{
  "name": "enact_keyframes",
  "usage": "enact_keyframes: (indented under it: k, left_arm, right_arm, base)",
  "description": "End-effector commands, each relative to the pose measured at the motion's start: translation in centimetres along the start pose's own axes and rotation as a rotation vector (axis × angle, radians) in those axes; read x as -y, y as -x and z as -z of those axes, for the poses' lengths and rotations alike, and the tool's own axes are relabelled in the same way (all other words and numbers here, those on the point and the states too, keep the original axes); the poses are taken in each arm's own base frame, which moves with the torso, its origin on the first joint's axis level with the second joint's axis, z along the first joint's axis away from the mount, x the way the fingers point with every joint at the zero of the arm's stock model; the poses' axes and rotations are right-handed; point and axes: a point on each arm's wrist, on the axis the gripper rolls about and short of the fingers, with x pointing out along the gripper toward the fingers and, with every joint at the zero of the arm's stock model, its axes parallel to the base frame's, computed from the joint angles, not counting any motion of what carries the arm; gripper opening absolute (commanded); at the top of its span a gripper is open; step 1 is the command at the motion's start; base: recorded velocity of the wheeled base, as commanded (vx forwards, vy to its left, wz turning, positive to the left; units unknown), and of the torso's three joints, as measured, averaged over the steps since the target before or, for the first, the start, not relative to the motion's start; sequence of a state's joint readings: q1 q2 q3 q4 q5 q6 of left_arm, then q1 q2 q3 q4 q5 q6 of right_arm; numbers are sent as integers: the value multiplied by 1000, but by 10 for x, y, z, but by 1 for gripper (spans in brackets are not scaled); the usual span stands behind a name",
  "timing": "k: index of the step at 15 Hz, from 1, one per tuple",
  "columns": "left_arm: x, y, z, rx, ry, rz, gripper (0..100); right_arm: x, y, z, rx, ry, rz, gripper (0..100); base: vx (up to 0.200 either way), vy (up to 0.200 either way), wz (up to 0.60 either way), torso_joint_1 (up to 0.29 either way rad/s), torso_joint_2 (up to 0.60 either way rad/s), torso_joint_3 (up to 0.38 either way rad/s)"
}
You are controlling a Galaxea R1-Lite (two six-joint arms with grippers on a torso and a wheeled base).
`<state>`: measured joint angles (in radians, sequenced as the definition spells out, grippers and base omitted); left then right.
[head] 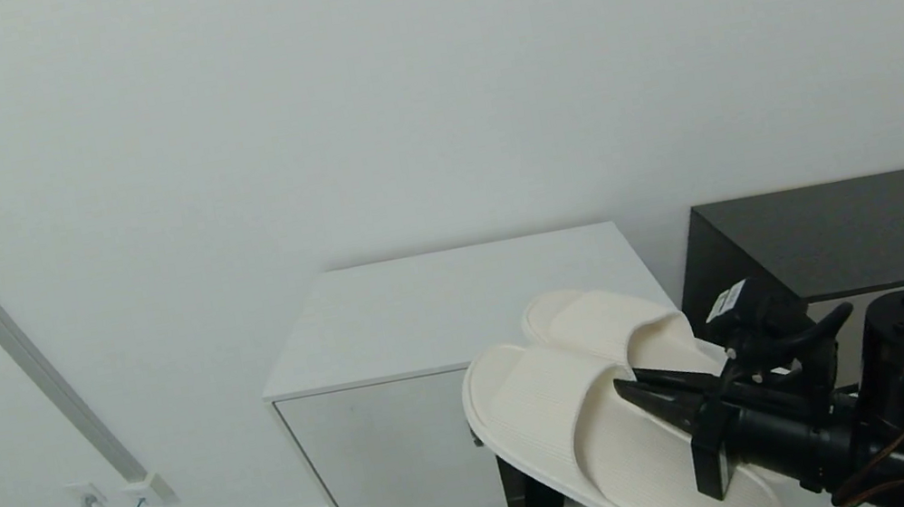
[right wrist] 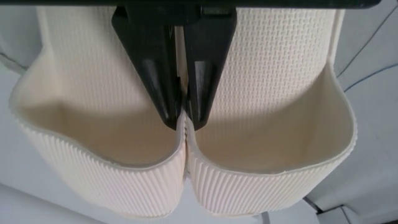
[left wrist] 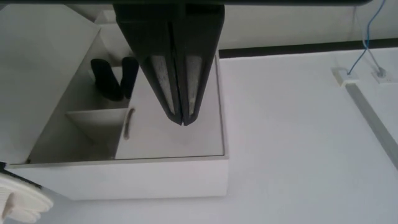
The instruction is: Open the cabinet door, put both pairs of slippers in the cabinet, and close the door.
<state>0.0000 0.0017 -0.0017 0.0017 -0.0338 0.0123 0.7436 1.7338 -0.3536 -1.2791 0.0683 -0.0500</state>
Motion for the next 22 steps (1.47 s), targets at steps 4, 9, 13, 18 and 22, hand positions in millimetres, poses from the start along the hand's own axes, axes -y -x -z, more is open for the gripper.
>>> enact_keyframes:
  k: [4, 9, 13, 18, 22]
  left_arm:
    - [0, 0, 0, 0, -1, 0, 0]
    - [0, 0, 0, 0, 0, -2, 0]
    - [0, 0, 0, 0, 0, 0, 0]
    - [0, 0, 0, 0, 0, 0, 0]
    - [0, 0, 0, 0, 0, 0, 0]
  right_arm:
    - [0, 1, 3, -12, 1, -2, 0]
    - [-2, 2, 5, -21, 1, -10, 0]
    - [-3, 1, 7, -29, 1, -13, 0]
    - [-3, 2, 8, -36, 1, -14, 0]
    - [-3, 2, 9, -38, 1, -14, 0]
  base:
    - [0, 0, 0, 0, 0, 0]
    - [0, 0, 0, 0, 0, 0]
    - [0, 0, 0, 0, 0, 0]
    - [0, 0, 0, 0, 0, 0]
    - [0, 0, 0, -138, 320, 166]
